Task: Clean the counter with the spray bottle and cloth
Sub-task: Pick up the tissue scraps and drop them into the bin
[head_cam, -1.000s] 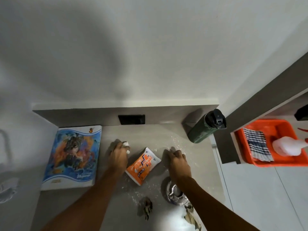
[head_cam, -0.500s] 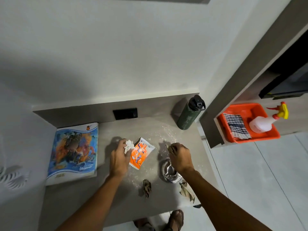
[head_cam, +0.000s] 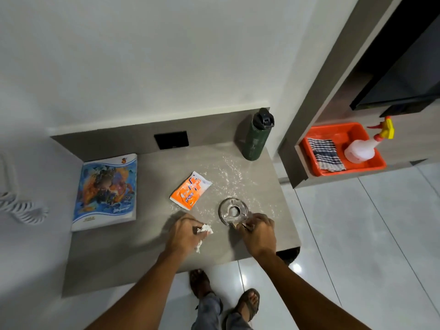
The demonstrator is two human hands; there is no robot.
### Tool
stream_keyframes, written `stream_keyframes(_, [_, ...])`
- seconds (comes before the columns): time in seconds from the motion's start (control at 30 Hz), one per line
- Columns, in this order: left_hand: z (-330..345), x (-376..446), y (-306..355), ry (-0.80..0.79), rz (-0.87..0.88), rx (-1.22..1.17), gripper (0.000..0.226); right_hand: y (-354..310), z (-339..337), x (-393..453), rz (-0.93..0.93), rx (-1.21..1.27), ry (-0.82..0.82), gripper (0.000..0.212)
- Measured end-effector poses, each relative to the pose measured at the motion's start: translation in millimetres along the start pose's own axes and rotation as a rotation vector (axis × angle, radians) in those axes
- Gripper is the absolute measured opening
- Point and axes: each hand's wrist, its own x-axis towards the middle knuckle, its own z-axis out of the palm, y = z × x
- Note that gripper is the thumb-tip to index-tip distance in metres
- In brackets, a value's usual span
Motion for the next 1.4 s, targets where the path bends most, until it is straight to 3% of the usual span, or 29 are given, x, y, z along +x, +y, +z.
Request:
stream_keyframes(0.07, [5.2, -4.6, 6.6, -0.001, -0.001, 0.014, 0.025, 11.1, 5.7, -7.0, 0.014, -0.045, -0.042, 0.046])
stream_keyframes(0.33, [27.4, -5.3, 11.7, 0.043, -0.002, 0.208, 0.031, 35.2, 16.7, -9.1, 0.051, -0.039, -0.096, 0.033])
stream_keyframes(0.53, [33.8, -4.4, 14.7, 0.101, 0.043, 0.182, 0.032, 52.2, 13.6, -7.3, 0.084, 0.116, 0.022, 0.022])
stream_keyframes(0.73, [85.9, -18.7, 78.1, 0.072, 0.16, 0.059, 0.032, 85.9, -17.7, -0.3, 0.117, 0.497, 0.26, 0.043])
stream_keyframes(0.9, [128.5, -2.6, 157.0, -0.054, 0.268, -0.103, 0.034, 120.3, -65.5, 9.1, 0.177, 0.734, 0.48, 0.024])
stream_keyframes(1.03, [164.2, 18.3, 211.0, -0.086, 0.334, -0.099, 0.033, 165.9, -87.0, 8.1, 0.279, 0.848, 0.541, 0.021])
stream_keyframes(1.2, [226.6, 55.4, 259.0, -0.18, 0.364, -0.058, 0.035, 244.1, -65.2, 24.9, 0.504, 0.944, 0.595, 0.02])
stream_keyframes(1.4, [334.0, 118.8, 282.8, -0.366, 0.314, 0.216, 0.037, 320.2, -4.6, 74.8, 0.665, 0.962, 0.498, 0.026])
